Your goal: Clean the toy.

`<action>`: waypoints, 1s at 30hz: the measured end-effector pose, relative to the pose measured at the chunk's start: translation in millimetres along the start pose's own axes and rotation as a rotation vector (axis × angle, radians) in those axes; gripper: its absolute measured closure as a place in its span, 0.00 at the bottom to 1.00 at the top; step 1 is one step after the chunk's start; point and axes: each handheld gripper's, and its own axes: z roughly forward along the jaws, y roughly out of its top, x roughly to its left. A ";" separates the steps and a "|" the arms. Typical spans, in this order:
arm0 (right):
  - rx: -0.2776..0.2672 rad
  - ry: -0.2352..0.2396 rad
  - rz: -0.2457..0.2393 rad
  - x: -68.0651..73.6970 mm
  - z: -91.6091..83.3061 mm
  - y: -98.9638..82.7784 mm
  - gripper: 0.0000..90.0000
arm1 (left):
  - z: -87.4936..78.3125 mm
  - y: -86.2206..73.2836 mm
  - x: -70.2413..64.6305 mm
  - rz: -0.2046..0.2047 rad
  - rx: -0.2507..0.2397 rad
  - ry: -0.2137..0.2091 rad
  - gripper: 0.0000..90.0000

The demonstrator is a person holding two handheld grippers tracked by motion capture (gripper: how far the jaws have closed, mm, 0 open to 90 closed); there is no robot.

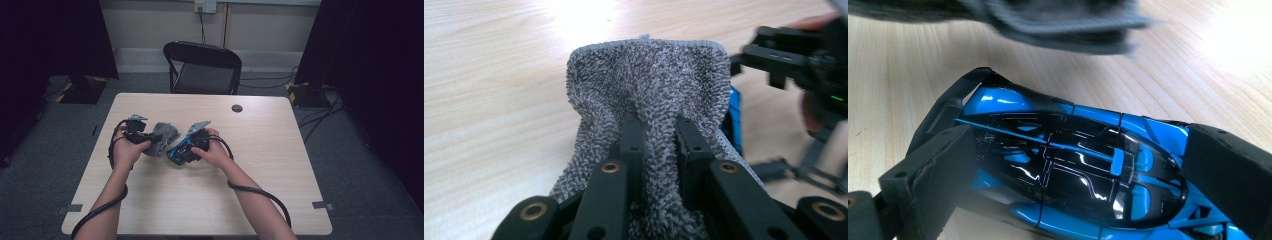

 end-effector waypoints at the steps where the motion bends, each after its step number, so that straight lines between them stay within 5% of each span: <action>1: 0.001 0.000 0.001 0.1 0.0 0.1 0.01 | 4.9 2.0 1.6 -0.009 -0.004 0.007 0.86; 6: 0.008 0.000 -0.001 -0.1 0.0 0.9 0.01 | 24.1 9.7 4.5 -0.028 -0.019 0.018 0.86; 20: 0.004 -0.016 0.012 2.0 -0.7 0.2 0.01 | 86.9 26.8 0.1 0.061 -0.005 0.039 0.85; 21: 0.006 -0.016 0.012 2.1 -0.7 0.4 0.01 | 90.7 26.4 1.6 0.093 0.000 0.034 0.83; 26: -0.001 -0.020 0.012 2.2 -1.0 -0.9 0.01 | 94.1 24.2 2.0 0.109 -0.032 0.064 0.57; 30: -0.006 -0.022 0.016 2.6 -1.1 -1.5 0.01 | 82.8 22.8 3.0 0.076 -0.068 0.079 0.45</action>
